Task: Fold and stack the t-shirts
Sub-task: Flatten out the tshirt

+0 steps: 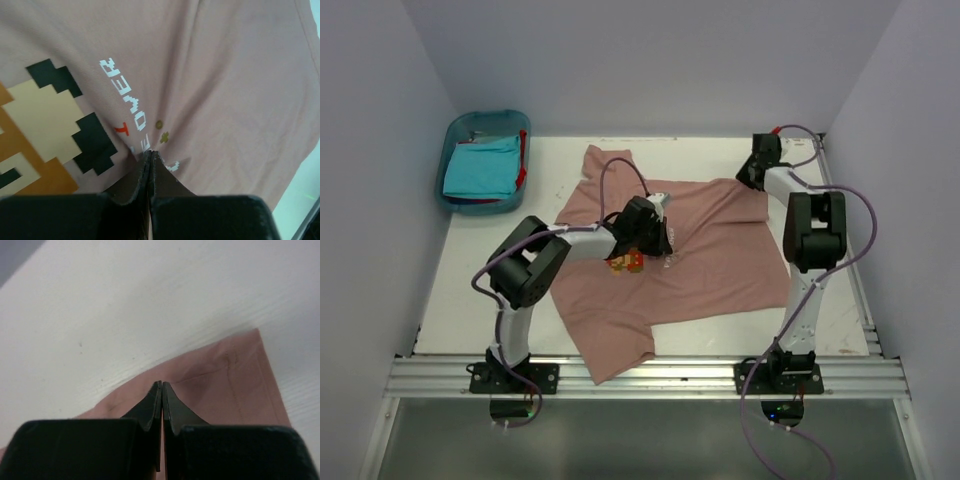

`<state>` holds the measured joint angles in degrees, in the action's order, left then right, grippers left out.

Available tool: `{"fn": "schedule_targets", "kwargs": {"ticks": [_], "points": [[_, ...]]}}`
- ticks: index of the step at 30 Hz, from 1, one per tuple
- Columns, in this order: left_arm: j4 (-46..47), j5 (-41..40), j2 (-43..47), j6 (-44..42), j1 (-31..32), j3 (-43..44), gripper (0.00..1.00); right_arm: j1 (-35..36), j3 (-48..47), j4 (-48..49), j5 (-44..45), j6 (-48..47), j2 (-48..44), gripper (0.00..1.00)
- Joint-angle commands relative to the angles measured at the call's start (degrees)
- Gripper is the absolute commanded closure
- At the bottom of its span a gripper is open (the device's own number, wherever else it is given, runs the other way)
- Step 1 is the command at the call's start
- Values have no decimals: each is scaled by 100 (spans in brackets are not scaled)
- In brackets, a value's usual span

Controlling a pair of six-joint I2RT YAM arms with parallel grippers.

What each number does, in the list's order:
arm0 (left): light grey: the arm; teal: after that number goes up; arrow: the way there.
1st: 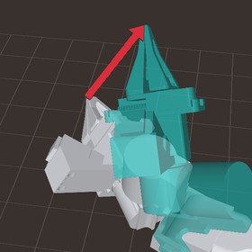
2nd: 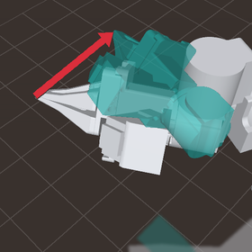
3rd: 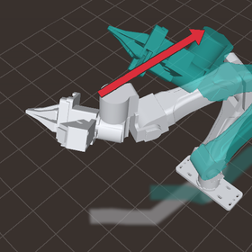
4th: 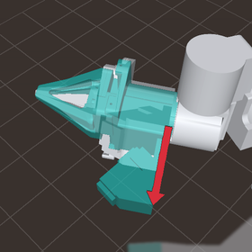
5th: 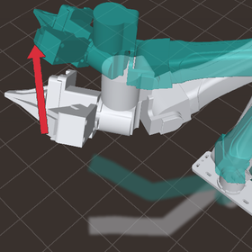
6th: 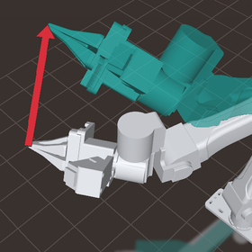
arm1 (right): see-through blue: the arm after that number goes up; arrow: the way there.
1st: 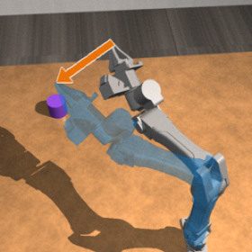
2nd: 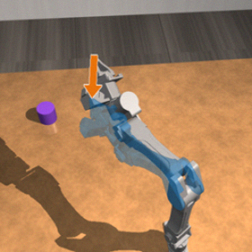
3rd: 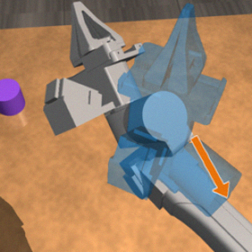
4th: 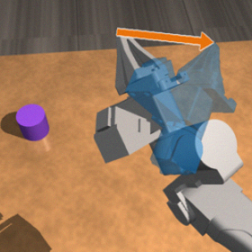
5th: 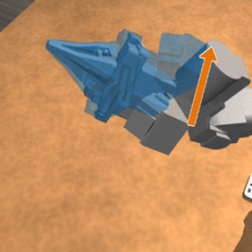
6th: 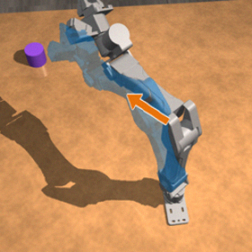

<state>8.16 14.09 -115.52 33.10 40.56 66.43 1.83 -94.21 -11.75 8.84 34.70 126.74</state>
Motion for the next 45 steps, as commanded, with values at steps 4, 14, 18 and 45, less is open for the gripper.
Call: {"fn": "schedule_targets", "kwargs": {"ticks": [4,14,18,45], "points": [[-403,-1118,961,-831,-47,641,100,-68,948,2334,549,-454,-1581,100],[-1862,-1524,699,-754,-960,1531,99,-68,1062,227,434,-491,-2030,100],[-1722,-1269,268,-717,-1838,1442,100,-51,1317,-302,242,-385,-2004,100],[-2943,-1751,-2360,-594,-3106,3998,100,-59,-105,-1391,-6,-411,210,100]]}}
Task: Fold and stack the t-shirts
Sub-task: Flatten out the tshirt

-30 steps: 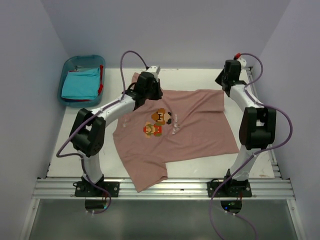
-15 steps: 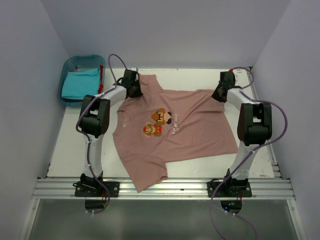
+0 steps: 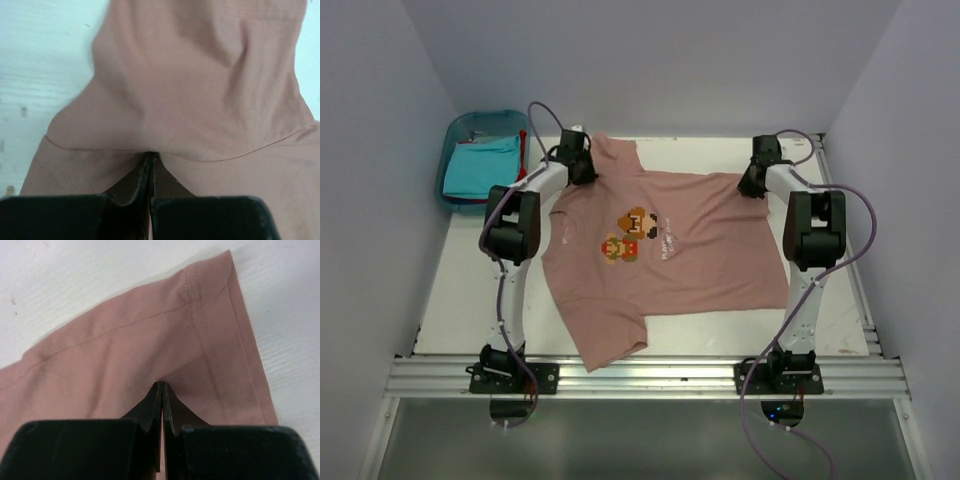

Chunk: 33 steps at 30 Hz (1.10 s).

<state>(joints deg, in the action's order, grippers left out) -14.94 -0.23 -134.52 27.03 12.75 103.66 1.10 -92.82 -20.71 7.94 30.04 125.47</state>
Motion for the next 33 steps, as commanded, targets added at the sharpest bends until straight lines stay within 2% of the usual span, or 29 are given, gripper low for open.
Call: {"fn": "schedule_targets", "kwargs": {"ticks": [1,6,10,15,19,20,24,29,33], "points": [[-677,-320,-618,22,-370,374,100,4,-394,-600,154,72,381,100],[-818,-101,-1128,-22,-625,1200,100,4,-1237,-1214,427,37,926,100],[-519,417,-1383,-31,-783,1482,100,4,-2141,-1550,418,54,1470,100],[-361,848,-1463,-83,-862,1728,95,4,-2750,-1866,462,81,1788,100],[-124,1034,-676,21,-845,799,93,4,-2664,-1937,550,81,1709,100],[-10,999,-489,31,-845,222,93,4,-2515,-1893,585,89,1509,100],[192,806,328,110,-845,-1160,91,4,-1357,-1332,612,160,946,100],[437,691,760,119,-853,-1794,95,4,-765,-1190,577,213,558,100],[895,752,945,-4,-853,-1805,94,4,-614,-935,568,151,390,100]]}}
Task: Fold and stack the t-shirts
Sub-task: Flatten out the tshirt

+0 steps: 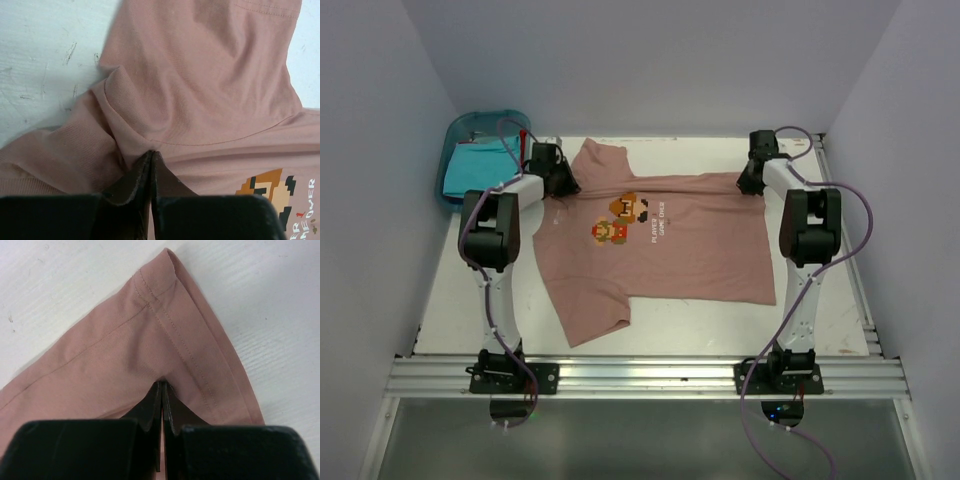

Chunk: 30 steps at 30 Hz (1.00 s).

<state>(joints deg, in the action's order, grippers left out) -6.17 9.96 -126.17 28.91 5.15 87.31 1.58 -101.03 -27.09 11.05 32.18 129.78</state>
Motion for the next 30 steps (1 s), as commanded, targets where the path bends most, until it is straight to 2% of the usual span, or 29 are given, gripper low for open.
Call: {"fn": "schedule_targets", "kwargs": {"ticks": [1,8,14,16,18,20,21,22,23,24,25,27,28,30], "points": [[150,-240,84,-236,-93,-127,90,-44,24,-323,249,-81,47,100],[-982,-117,-1137,-298,-102,2032,92,-44,-1101,-788,126,-98,679,100],[-1281,15,-1928,-210,-119,3027,92,-44,-2490,-1395,73,-90,1480,100],[-1046,120,-1929,-201,-145,3038,92,-53,-2675,-1344,38,-63,1560,100],[-677,217,-1641,-219,-163,2767,89,-44,-2449,-627,-181,-98,1394,100],[122,331,-1316,-236,-198,2249,82,-44,-1642,121,-235,-151,806,100],[430,349,-1122,-236,-207,2047,77,-36,-1265,1039,-139,-221,551,93],[1155,375,-694,-236,-225,1836,68,-35,-434,1553,-60,-265,-78,86],[1432,358,-490,-245,-225,1503,51,-35,-26,2036,54,-283,-371,75],[1670,332,-96,-245,-225,1369,41,-35,309,2737,186,-370,-635,62],[1968,271,82,-262,-233,1237,24,-35,730,3049,292,-414,-1108,50],[2006,253,538,-289,-225,1236,10,-35,944,3306,372,-590,-1497,24],[2015,252,715,-306,-225,1132,4,-35,1197,3403,459,-634,-1690,5],[2172,270,1380,-307,-225,799,1,-27,1585,3753,469,-713,-2376,1]]}}
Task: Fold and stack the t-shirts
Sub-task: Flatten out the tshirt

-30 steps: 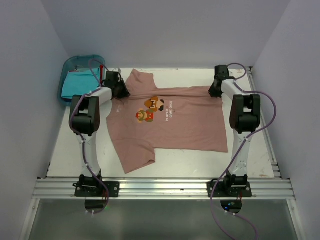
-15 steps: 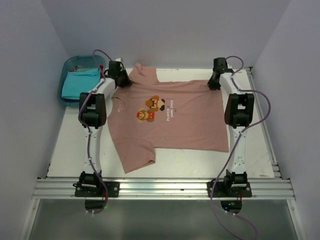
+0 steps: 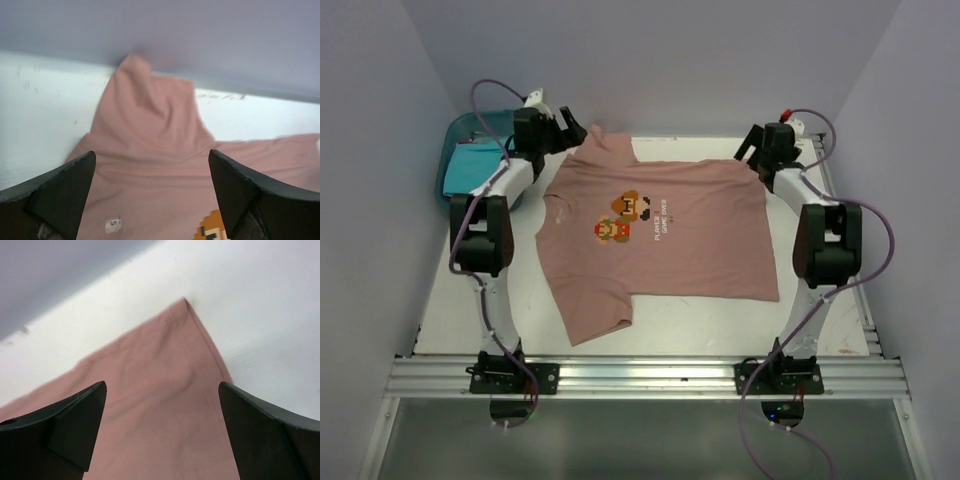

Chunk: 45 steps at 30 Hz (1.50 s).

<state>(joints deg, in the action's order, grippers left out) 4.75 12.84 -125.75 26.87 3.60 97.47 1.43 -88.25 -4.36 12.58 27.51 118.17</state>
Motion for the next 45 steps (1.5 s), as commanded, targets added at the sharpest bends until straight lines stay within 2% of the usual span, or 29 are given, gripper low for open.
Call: {"fn": "schedule_targets", "kwargs": {"ticks": [1,3,6,8,9,10,13,18,22,26,29,33,37,45], "points": [[1228,-88,1613,-51,-61,-446,0,-11,656,1517,341,-246,-1417,1],[1353,-228,2462,2,-43,-1359,0,24,922,1291,342,-307,-1954,1],[310,-449,3369,265,-26,-2151,1,85,1299,318,210,-413,-2576,1],[-840,-422,3776,371,53,-2705,7,112,1467,-325,114,-430,-2825,1],[-1166,-492,4143,380,123,-2898,9,129,1538,-1112,192,-256,-3035,1],[-1770,-597,4312,406,324,-3257,15,138,1704,-1502,253,-124,-3124,1],[-2791,-791,4857,537,868,-3925,21,164,2345,-2393,-17,299,-3544,1],[-3735,-484,5708,1073,1599,-4912,28,366,2918,-3700,34,238,-4125,1],[-4437,-581,6483,1644,2197,-5492,28,481,3409,-4098,-80,308,-4951,1],[-5246,-686,7125,1970,2330,-5642,28,481,3516,-4459,-28,291,-5654,1],[-5721,-757,7582,2278,2374,-5721,28,481,3586,-4547,121,220,-5840,1],[-5898,-555,8004,2682,2418,-6160,29,481,3692,-4565,105,246,-5657,1],[-5679,-379,7988,3086,2654,-6407,32,481,3701,-4556,-1,308,-5323,1],[-5485,-440,7470,3605,2962,-6645,32,481,3762,-4433,-72,343,-5252,1]]}}
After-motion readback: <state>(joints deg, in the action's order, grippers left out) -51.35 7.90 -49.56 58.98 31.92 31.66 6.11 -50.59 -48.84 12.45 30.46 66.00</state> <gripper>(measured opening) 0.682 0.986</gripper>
